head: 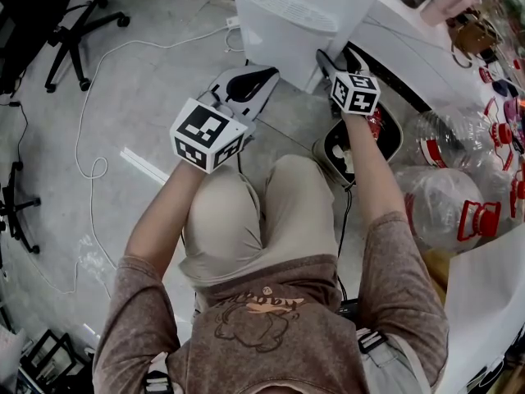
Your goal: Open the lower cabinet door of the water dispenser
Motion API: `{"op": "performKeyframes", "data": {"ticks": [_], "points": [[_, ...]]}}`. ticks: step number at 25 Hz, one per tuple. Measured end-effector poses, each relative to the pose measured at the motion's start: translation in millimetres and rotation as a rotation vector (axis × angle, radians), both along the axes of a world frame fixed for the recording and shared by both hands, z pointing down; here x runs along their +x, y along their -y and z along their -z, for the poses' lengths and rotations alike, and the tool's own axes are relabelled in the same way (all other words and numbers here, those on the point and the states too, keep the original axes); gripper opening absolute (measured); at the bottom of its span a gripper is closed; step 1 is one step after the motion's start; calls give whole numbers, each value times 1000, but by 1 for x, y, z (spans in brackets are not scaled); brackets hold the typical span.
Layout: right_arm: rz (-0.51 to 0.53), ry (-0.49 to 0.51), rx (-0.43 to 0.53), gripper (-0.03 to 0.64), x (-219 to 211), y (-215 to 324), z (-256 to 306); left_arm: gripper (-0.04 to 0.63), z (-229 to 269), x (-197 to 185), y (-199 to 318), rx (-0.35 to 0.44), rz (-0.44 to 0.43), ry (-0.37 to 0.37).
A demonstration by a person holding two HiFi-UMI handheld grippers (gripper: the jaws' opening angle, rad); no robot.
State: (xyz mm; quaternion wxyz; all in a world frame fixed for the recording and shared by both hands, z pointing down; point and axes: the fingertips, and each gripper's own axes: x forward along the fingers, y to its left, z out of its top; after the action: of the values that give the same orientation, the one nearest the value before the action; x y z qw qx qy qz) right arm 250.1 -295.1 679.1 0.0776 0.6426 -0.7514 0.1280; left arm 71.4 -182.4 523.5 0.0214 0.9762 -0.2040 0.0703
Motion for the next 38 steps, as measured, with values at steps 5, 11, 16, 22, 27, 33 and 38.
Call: {"op": "performKeyframes", "data": {"ticks": [5,11,16,22,27,33,38], "points": [[-6,6,1,274,-1,-3,0,14,-2,1,-3,-2,-17,7],[-18,6,-10,261,-1,-5,0,12,-2,0,-3,-8,-24,10],[-29,4,-19,256,-2,-5,1,12,-1,-3,-5,-9,-26,9],[-47,0,-22,239,-4,-7,2,12,1,-4,-6,-16,-26,1],[-60,7,-24,236,-5,-7,2,14,0,-2,-9,-19,-39,-1],[-57,22,-22,230,-5,-8,3,12,0,0,-13,-23,-52,2],[-63,20,-15,229,-5,-10,3,12,0,-2,-11,-31,-42,-1]]}}
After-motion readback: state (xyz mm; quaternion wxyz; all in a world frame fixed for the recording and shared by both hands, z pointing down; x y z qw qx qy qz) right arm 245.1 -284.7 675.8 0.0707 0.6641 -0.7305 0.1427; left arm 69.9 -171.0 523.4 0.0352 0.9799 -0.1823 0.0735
